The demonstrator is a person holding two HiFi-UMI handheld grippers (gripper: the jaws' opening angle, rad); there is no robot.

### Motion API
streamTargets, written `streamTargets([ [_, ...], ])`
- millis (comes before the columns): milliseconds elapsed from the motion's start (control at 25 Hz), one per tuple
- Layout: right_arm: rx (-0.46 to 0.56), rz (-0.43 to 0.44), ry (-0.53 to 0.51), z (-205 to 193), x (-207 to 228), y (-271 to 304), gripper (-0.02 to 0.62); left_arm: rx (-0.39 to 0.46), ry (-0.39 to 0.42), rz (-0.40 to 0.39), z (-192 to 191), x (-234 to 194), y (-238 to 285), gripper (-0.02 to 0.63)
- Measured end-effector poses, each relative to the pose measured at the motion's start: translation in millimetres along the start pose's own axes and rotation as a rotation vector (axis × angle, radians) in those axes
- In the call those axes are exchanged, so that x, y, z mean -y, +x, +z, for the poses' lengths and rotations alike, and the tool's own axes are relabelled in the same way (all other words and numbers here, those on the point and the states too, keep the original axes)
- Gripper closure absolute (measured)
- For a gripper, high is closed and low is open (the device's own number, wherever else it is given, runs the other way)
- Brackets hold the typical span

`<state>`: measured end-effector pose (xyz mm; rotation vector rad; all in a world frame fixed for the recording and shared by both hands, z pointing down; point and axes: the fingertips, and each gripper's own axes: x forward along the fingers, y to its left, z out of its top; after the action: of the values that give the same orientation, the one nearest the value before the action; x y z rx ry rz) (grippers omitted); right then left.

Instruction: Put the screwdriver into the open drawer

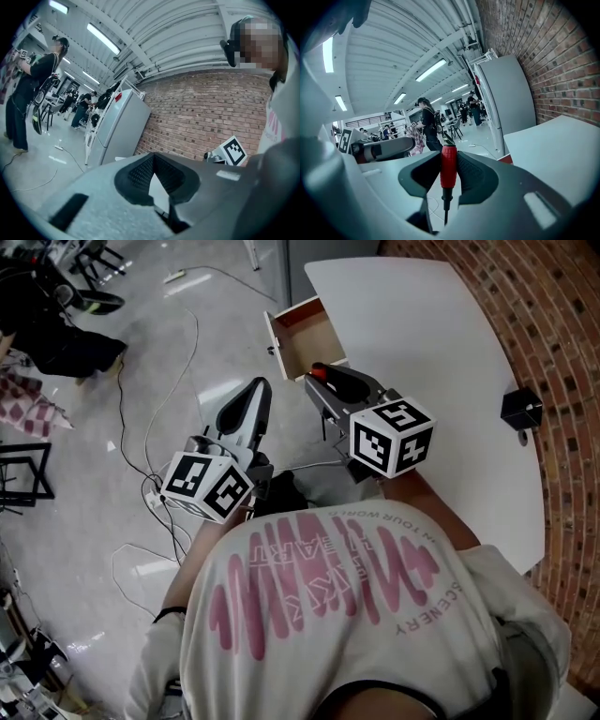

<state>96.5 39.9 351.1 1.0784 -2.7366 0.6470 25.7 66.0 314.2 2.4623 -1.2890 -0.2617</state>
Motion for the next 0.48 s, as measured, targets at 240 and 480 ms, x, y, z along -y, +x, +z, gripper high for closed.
streamTargets([
  [240,-0.006,-0.015,0.039,-1,20,16,0.472,-0.029,0.005,0.005,-5,-23,20,0.604],
  [480,-0.010,-0.070,0.134,7,56,43,0.472,-0.055,-0.032,-0.044,-4,-56,66,0.604],
])
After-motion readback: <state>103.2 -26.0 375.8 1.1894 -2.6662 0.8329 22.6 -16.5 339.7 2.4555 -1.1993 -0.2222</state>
